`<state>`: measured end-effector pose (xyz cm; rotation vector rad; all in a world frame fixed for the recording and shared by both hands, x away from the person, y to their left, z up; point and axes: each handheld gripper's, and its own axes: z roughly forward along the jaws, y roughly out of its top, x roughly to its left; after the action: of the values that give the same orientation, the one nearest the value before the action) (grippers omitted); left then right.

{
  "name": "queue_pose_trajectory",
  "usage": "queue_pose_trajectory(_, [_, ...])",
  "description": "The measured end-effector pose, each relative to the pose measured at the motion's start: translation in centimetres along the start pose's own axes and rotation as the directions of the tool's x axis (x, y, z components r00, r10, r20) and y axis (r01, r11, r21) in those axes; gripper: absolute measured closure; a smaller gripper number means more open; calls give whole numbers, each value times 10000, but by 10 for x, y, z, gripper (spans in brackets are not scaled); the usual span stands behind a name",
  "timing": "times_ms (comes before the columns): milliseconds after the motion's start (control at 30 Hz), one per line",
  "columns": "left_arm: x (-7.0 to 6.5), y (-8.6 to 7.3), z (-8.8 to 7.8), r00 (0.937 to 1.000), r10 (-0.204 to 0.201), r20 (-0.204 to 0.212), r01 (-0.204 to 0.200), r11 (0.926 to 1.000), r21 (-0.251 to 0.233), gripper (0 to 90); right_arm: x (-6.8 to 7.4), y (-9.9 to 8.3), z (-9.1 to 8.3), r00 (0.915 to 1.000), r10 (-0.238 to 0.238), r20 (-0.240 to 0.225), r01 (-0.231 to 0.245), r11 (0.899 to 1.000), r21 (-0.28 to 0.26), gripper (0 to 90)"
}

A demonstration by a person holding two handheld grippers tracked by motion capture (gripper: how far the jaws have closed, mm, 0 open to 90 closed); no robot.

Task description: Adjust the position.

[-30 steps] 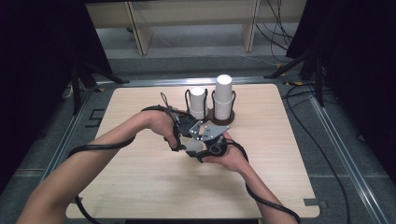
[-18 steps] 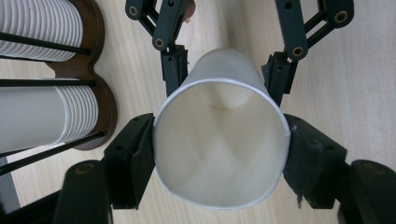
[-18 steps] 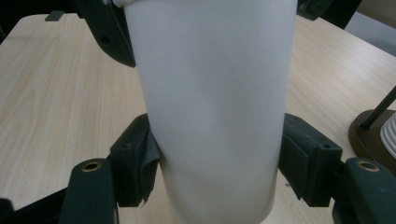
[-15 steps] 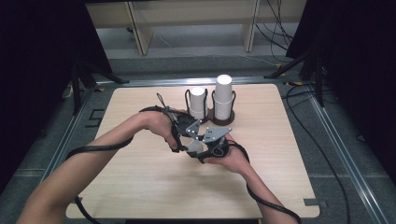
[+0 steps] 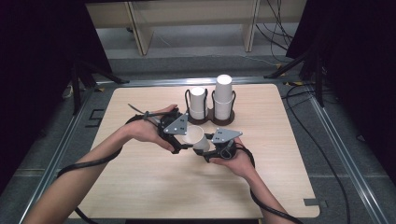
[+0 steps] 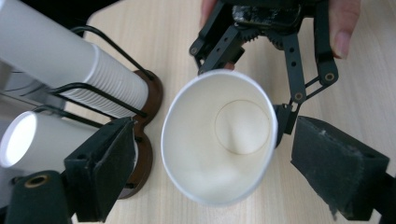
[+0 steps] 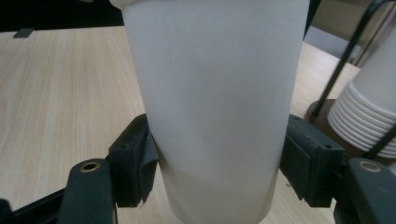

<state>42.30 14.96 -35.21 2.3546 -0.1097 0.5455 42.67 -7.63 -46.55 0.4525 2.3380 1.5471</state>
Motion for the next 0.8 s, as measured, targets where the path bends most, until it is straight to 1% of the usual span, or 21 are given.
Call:
queue_pose_trajectory(67, [-6, -7, -3, 9990, -284, -333, 271, 9990, -368, 131, -1, -3, -4, 9998, 46, 197, -41, 9996, -268, 336])
queue_pose_trajectory(100, [-9, -11, -4, 9975, -481, -509, 453, 9975, -544, 129, -1, -4, -7, 9995, 241, 218, -235, 9994, -260, 336])
queue_pose_trajectory(167, [-16, -18, -6, 9929, -796, -885, 716, 9933, -908, 128, -2, -7, -13, 9988, 313, 370, -302, 9991, -303, 335])
queue_pose_trajectory(200, [-20, -23, -6, 9880, -1114, -1066, 985, 9880, -1191, 127, -4, -9, -15, 9985, 143, 520, -117, 9986, -511, 335])
queue_pose_trajectory(233, [-26, -29, -6, 9811, -1516, -1203, 1327, 9794, -1520, 125, -3, -11, -19, 9972, 430, 618, -397, 9978, -526, 335])
queue_pose_trajectory(267, [-30, -33, -7, 9774, -1688, -1273, 1465, 9749, -1677, 121, -4, -14, -22, 9961, 427, 775, -372, 9968, -709, 335])
queue_pose_trajectory(300, [-36, -38, -7, 9703, -1968, -1410, 1683, 9670, -1912, 121, -3, -15, -25, 9951, 655, 739, -605, 9959, -672, 335])
queue_pose_trajectory(367, [-48, -50, -5, 9538, -2602, -1499, 2211, 9463, -2360, 113, -3, -18, -32, 9922, 767, 985, -681, 9938, -881, 335])
queue_pose_trajectory(400, [-53, -54, -4, 9476, -2761, -1606, 2319, 9405, -2483, 113, -3, -19, -34, 9914, 879, 973, -781, 9919, -1005, 335])
queue_pose_trajectory(433, [-60, -61, -3, 9362, -3061, -1730, 2545, 9294, -2671, 110, -3, -19, -35, 9920, 978, 801, -883, 9894, -1152, 335])
queue_pose_trajectory(467, [-65, -67, -2, 9226, -3382, -1855, 2782, 9166, -2870, 107, -2, -20, -40, 9888, 1007, 1101, -875, 9890, -1190, 334])
queue_pose_trajectory(500, [-70, -72, -1, 9072, -3747, -1914, 3080, 9013, -3046, 107, -2, -22, -41, 9877, 1067, 1139, -909, 9866, -1356, 334])
queue_pose_trajectory(533, [-76, -78, 0, 8956, -3927, -2089, 3193, 8946, -3126, 107, -2, -24, -43, 9868, 956, 1304, -779, 9878, -1349, 334])
queue_pose_trajectory(567, [-81, -83, 1, 8820, -4149, -2236, 3319, 8835, -3305, 107, -1, -25, -44, 9853, 1141, 1270, -971, 9864, -1329, 334])
queue_pose_trajectory(600, [-85, -88, 3, 8609, -4512, -2352, 3570, 8650, -3525, 106, -1, -27, -44, 9853, 1220, 1199, -1044, 9842, -1433, 334])
queue_pose_trajectory(633, [-89, -93, 3, 8443, -4804, -2374, 3818, 8502, -3625, 106, 1, -28, -47, 9808, 1289, 1463, -1102, 9854, -1295, 333])
queue_pose_trajectory(667, [-91, -96, 3, 8360, -4913, -2442, 3887, 8445, -3684, 106, 0, -30, -48, 9811, 1262, 1465, -1071, 9855, -1317, 333])
queue_pose_trajectory(700, [-93, -100, 3, 8289, -4988, -2534, 3900, 8399, -3776, 104, 2, -31, -48, 9778, 1606, 1345, -1432, 9811, -1303, 333])
queue_pose_trajectory(733, [-94, -105, 2, 8137, -5216, -2567, 4065, 8261, -3902, 105, 2, -32, -48, 9793, 1567, 1279, -1385, 9804, -1404, 333])
queue_pose_trajectory(767, [-95, -107, 2, 7997, -5393, -2638, 4133, 8132, -4097, 105, 2, -32, -49, 9755, 1558, 1554, -1357, 9818, -1326, 333])
queue_pose_trajectory(800, [-96, -109, 2, 7848, -5577, -2703, 4186, 7986, -4325, 106, 3, -33, -49, 9743, 1682, 1497, -1488, 9800, -1324, 332])
